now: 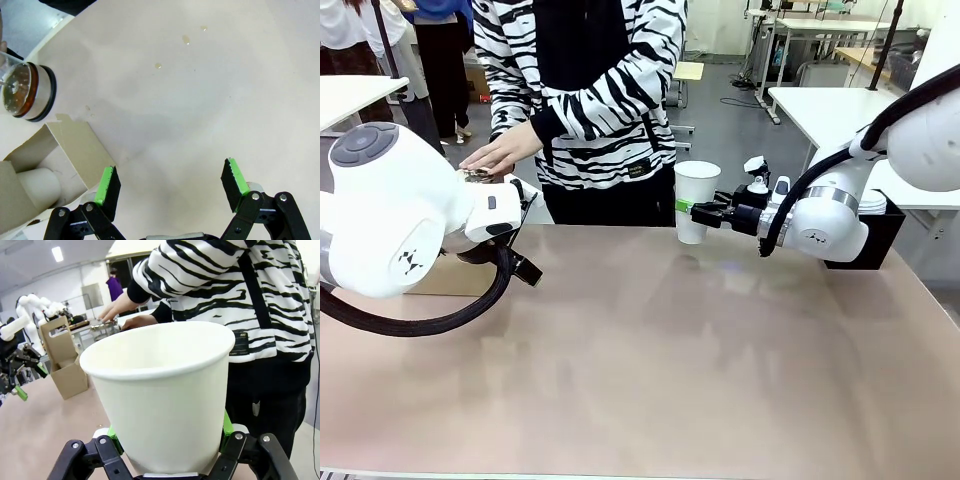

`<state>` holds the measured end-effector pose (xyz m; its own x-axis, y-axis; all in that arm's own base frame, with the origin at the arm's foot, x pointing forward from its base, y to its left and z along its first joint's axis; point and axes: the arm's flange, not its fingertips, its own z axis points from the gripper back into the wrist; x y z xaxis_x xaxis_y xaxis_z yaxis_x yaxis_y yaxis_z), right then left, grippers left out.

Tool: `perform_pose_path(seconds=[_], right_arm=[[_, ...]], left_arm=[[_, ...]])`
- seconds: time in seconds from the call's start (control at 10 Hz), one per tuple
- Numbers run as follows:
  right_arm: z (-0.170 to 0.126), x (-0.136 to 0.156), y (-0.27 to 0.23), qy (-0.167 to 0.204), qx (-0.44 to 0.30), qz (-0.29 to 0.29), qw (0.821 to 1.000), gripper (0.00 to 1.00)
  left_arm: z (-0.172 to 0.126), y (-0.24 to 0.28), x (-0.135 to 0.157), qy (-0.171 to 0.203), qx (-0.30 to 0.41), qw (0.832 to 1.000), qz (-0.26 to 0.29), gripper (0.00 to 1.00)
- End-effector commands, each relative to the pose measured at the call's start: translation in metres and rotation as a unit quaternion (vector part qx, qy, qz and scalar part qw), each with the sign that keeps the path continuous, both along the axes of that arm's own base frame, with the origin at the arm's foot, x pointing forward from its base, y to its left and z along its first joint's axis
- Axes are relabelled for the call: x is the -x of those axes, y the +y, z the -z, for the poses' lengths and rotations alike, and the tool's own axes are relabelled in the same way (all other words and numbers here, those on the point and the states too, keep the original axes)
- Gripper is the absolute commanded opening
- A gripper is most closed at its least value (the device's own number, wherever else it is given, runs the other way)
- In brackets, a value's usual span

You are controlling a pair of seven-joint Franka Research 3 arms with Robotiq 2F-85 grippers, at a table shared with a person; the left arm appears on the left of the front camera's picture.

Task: Pour a drink into a cup and package it in a carrier.
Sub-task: When a person places the Paper Cup Lid on the 600 ml Paper Cup , lift the 600 ml Paper Cup.

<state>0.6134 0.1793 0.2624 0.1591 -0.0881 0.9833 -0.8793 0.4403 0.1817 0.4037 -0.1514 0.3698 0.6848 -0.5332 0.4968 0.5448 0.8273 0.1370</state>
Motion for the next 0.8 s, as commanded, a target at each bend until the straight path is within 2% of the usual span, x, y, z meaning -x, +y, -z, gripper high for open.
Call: perform_pose_path(seconds=[0.0,0.7], right_arm=[[-0.0025,-0.0007,0.0021,0.000,0.000,0.006,1.000,0.81],[-0.0025,-0.0007,0.0021,0.000,0.000,0.006,1.000,0.81]], left_arm=[[-0.0004,-0.0001,0.0003,0.000,0.001,1.000,0.001,1.00],[-0.0004,-0.0001,0.0003,0.000,0.001,1.000,0.001,1.00]])
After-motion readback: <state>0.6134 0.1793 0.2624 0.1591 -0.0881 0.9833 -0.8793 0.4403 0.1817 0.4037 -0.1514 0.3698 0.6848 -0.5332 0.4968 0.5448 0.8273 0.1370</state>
